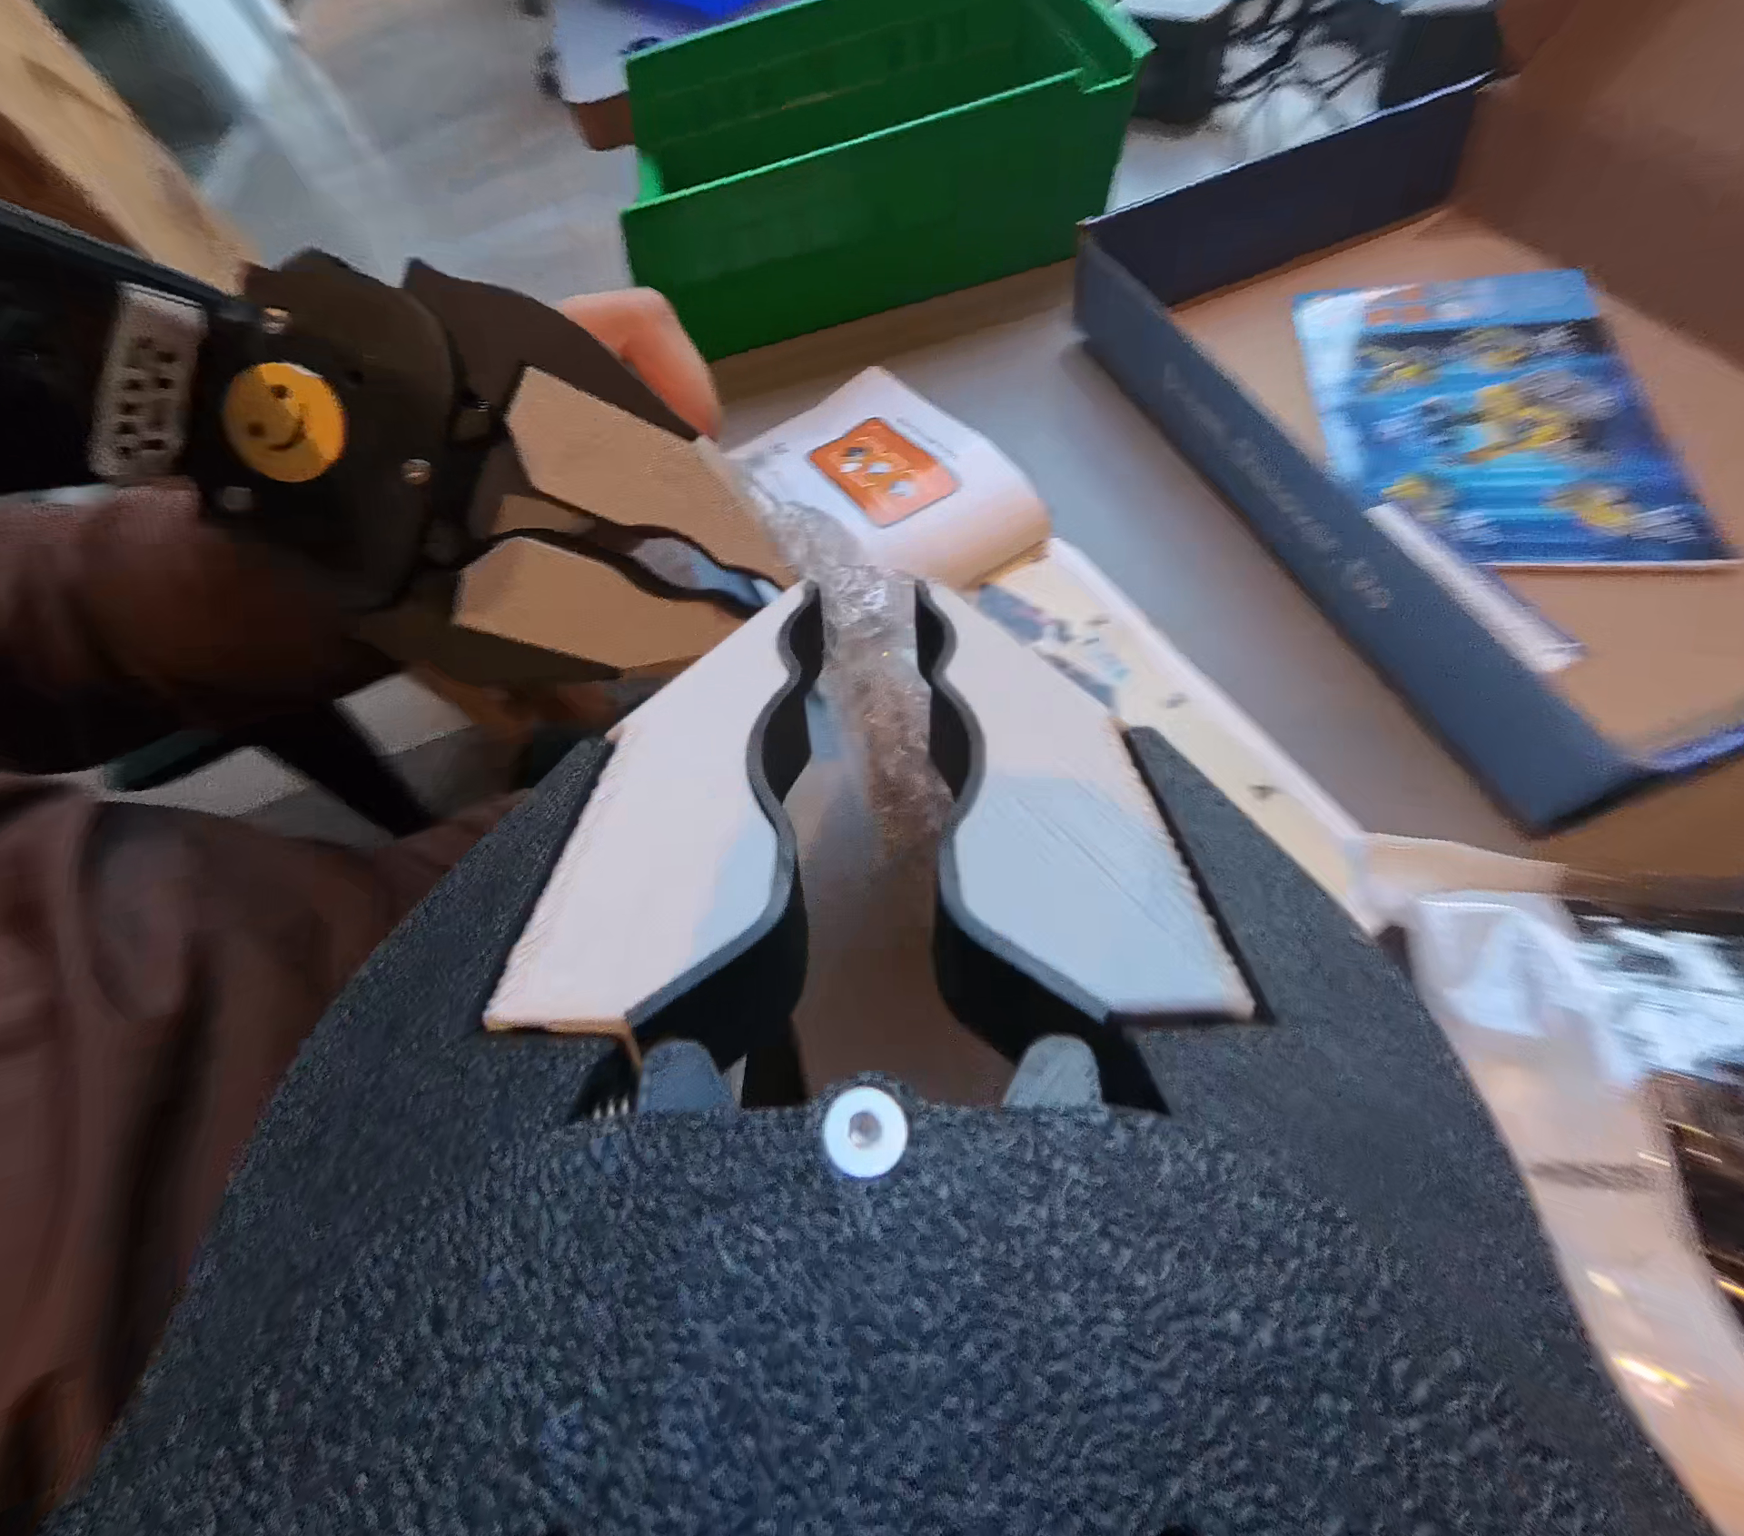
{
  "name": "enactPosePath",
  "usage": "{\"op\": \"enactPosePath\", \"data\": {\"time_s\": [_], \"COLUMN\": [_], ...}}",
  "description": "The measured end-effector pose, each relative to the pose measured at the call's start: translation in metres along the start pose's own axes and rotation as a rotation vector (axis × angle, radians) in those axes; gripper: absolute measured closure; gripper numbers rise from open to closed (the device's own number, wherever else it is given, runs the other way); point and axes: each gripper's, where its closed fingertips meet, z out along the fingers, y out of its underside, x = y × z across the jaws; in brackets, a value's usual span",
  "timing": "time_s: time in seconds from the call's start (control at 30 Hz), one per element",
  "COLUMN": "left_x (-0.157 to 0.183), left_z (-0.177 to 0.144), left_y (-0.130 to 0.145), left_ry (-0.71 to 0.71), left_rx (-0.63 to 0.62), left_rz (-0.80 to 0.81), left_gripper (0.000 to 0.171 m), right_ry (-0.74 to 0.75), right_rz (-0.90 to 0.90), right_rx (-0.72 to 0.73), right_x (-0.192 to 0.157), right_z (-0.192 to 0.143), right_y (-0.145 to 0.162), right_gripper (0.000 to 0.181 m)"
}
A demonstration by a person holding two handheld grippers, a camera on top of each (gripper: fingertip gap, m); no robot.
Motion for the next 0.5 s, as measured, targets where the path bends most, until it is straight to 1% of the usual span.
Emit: {"op": "enactPosePath", "data": {"time_s": [0.07,0.17,0.27,0.37,0.4,0.43,0.5], "left_x": [-0.001,-0.005,-0.008,-0.006,-0.003,0.000,0.004], "left_z": [0.001,0.000,-0.002,-0.003,-0.004,-0.004,-0.005], "left_y": [0.003,0.003,0.000,-0.001,-0.003,-0.004,-0.007], "left_ry": [0.002,-0.003,-0.004,0.021,0.037,0.044,0.052], "left_rx": [-0.006,-0.001,0.018,0.030,0.036,0.040,0.042], "left_rz": [-0.001,-0.015,-0.035,-0.043,-0.031,-0.013,0.016], "left_gripper": [0.171,0.171,0.171,0.171,0.171,0.171,0.171], "right_ry": [-0.102,-0.165,-0.261,-0.384,-0.400,-0.377,-0.238], "right_rz": [0.083,0.148,0.204,0.322,0.367,0.403,0.373], "right_rx": [-0.004,0.026,0.055,0.090,0.118,0.143,0.142], "right_x": [-0.005,-0.002,-0.006,-0.008,-0.003,0.007,0.027], "right_z": [0.001,-0.002,-0.009,-0.012,-0.013,-0.013,-0.010], "right_y": [0.005,0.005,0.003,0.003,0.002,0.001,0.004], "right_gripper": [0.166,0.169,0.174,0.174,0.174,0.173,0.151]}}
